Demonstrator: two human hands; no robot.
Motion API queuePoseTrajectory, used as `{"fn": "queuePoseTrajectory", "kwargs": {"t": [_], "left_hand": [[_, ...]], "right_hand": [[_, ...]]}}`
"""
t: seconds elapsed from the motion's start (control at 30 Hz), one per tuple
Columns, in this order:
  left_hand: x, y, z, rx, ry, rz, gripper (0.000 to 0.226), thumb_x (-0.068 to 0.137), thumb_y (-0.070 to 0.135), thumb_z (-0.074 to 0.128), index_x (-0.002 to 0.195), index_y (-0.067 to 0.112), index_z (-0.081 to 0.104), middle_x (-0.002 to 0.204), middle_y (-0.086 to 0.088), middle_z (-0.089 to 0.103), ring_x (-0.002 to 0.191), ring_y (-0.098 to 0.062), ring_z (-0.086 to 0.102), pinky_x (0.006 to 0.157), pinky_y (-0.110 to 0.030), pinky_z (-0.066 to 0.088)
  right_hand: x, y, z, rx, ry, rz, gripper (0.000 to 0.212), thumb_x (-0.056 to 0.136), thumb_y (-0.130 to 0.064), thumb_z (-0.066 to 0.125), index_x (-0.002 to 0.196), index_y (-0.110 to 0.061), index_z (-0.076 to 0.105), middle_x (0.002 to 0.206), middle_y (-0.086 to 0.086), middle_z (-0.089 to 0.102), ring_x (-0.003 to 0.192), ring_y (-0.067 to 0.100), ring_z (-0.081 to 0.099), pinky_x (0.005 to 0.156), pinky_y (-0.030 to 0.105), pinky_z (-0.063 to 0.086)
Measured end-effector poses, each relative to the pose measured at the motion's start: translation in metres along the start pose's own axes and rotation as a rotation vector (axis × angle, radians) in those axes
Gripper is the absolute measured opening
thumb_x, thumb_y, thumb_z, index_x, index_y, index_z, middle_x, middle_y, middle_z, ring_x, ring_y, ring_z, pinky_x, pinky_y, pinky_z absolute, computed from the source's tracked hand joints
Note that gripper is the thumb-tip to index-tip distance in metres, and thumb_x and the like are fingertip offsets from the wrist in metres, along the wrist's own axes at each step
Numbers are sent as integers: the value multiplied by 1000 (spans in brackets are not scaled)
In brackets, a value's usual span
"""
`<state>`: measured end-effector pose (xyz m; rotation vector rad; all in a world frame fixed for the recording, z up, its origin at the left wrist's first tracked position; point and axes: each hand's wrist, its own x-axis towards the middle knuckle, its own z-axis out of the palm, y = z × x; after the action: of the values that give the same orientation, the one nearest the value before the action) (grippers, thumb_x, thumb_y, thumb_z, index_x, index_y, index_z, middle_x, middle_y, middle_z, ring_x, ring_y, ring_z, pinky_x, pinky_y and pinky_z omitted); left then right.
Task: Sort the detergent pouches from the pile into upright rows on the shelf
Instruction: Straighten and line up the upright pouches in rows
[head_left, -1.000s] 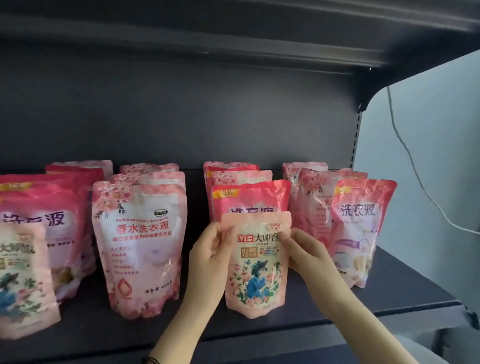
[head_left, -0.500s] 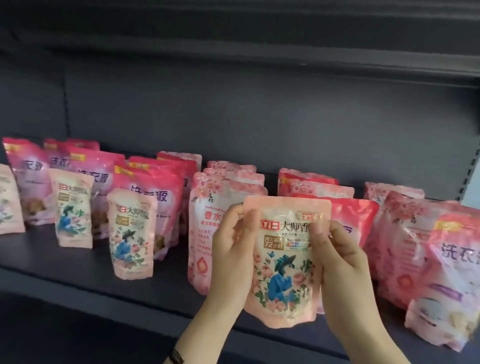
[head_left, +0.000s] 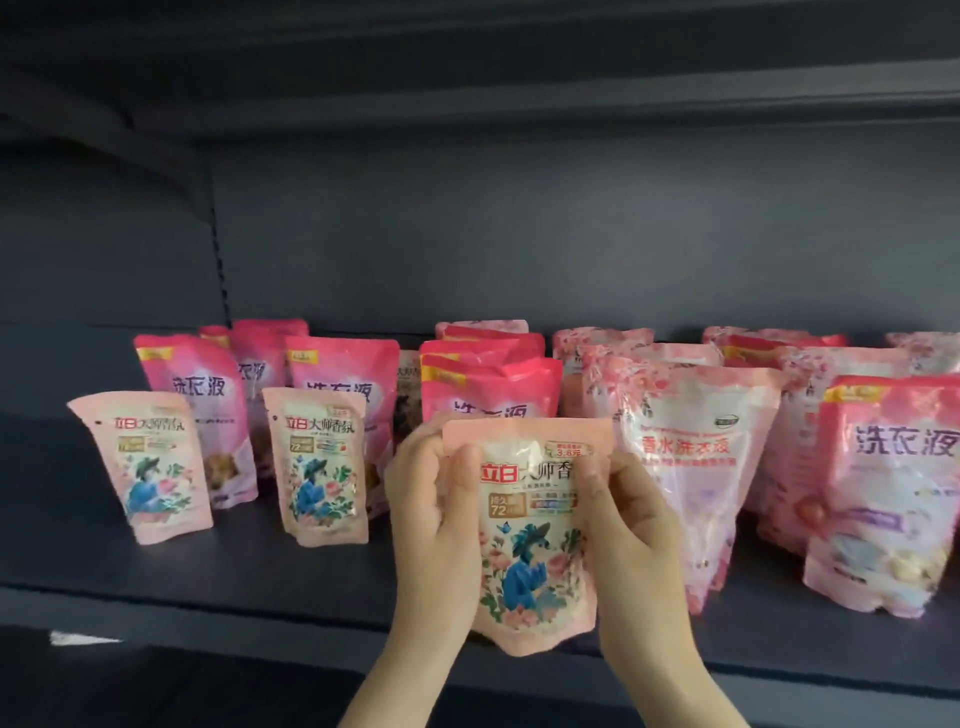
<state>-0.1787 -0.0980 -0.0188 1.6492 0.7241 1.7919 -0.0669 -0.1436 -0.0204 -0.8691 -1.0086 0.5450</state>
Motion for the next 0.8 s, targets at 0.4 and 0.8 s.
{"fn": "queuePoseTrajectory", "kwargs": {"t": [0.4,0.8], "left_hand": [[18,-41,-17,-216,29,-215,35,87,49,47,121,40,51,109,21,64,103,-2,63,78,-24,54],[26,-47,-27,-283,164,-233,18,84,31,62,99,33,71,103,13,73,100,-3,67,80,-15,52]], "right_hand": [[9,44,42,-116,177,-89,33,89,-34,56,121,-29,47,122,-8,57,115,9,57,92,30,51],[20,37,36,88,130,29,11,89,-28,60,86,-25,70,75,0,72,66,8,66,56,20,53]]}}
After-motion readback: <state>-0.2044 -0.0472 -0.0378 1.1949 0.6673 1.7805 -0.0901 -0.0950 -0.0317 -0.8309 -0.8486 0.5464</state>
